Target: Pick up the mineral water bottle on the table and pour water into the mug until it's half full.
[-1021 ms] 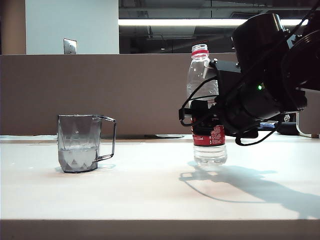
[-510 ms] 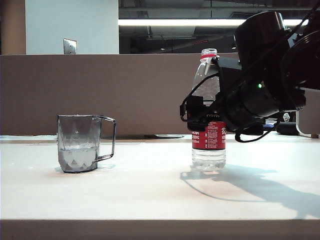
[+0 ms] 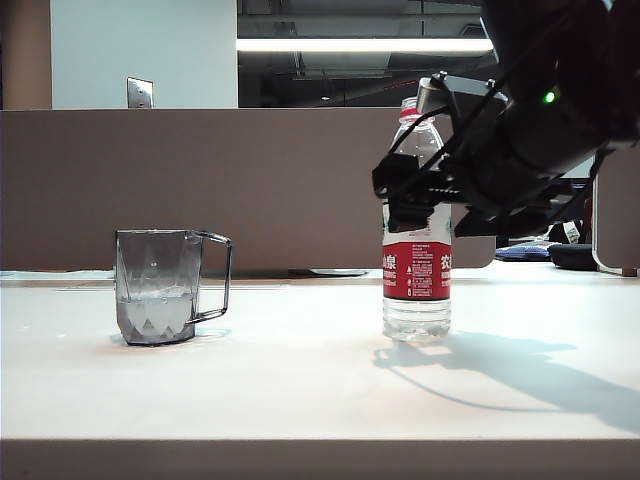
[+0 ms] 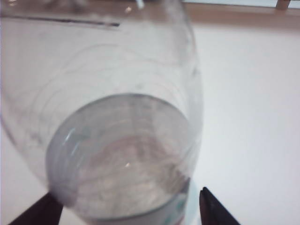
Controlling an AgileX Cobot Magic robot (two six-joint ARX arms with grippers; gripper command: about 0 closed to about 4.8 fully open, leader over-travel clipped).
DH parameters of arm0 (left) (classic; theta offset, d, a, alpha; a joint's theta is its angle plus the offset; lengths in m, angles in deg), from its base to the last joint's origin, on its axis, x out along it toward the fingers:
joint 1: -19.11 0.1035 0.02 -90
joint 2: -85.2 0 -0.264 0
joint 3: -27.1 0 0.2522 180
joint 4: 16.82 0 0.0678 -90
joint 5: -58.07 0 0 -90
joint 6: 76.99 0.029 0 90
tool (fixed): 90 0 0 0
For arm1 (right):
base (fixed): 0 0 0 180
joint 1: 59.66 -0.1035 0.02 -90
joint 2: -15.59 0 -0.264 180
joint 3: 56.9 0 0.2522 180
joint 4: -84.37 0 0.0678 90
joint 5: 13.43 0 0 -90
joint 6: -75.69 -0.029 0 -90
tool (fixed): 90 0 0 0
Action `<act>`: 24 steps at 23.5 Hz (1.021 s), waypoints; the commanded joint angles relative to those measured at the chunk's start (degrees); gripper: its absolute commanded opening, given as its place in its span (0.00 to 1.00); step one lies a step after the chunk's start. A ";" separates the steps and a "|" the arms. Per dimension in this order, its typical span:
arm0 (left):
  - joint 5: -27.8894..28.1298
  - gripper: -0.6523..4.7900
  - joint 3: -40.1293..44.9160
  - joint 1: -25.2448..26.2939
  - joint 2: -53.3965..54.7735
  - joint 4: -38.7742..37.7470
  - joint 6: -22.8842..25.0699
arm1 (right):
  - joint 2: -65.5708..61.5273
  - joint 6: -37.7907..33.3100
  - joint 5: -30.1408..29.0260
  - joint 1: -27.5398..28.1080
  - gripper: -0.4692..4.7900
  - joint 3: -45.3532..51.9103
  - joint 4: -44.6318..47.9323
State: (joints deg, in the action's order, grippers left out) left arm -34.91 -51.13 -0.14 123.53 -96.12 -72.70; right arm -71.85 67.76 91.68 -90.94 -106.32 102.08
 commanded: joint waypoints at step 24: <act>-6.34 0.13 25.90 -0.72 -12.48 34.99 -6.38 | 87.54 0.00 -7.89 -4.96 0.72 -0.33 -63.01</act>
State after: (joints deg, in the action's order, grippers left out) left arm -41.75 -25.71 -0.86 111.20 -64.76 -79.08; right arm 15.46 67.68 82.78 -95.93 -106.34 38.50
